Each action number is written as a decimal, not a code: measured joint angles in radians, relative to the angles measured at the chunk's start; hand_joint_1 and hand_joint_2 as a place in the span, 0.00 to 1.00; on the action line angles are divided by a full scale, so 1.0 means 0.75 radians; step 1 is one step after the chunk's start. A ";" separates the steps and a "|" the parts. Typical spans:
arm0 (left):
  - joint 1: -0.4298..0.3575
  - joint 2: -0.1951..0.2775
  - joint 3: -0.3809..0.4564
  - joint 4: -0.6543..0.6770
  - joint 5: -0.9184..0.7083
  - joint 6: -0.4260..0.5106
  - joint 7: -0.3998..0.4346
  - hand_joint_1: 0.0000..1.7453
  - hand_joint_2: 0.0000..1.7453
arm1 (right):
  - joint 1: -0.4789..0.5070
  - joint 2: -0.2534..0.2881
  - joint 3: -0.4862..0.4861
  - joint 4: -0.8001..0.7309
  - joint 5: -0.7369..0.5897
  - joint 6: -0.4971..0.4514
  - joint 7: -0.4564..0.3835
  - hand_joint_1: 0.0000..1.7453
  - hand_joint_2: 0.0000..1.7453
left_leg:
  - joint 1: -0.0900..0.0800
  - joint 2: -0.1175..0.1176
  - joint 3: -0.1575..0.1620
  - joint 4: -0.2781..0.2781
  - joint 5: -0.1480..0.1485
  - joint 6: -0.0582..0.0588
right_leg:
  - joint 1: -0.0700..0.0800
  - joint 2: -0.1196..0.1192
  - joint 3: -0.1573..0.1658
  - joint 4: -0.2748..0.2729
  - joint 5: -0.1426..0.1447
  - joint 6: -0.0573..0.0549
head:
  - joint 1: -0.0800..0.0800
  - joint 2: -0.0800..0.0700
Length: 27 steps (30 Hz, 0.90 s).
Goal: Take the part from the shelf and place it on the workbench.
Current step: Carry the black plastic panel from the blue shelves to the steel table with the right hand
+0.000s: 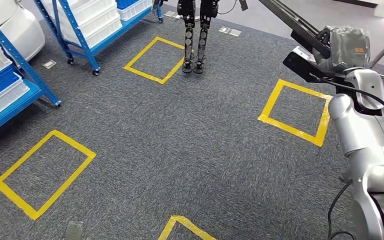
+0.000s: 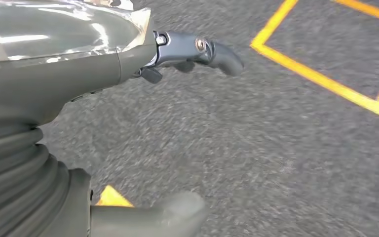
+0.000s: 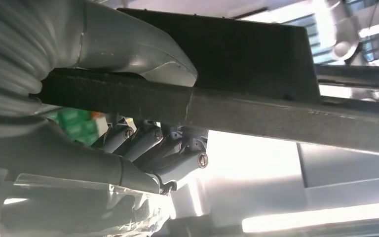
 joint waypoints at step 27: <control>0.028 -0.059 -0.019 0.023 -0.033 -0.324 0.268 0.00 1.00 | -0.175 0.058 0.032 0.186 0.040 0.024 -0.024 0.91 1.00 | 0.049 -0.068 0.010 0.061 -0.071 -0.108 | -0.047 0.008 0.006 -0.037 0.043 0.017 | -0.001 0.000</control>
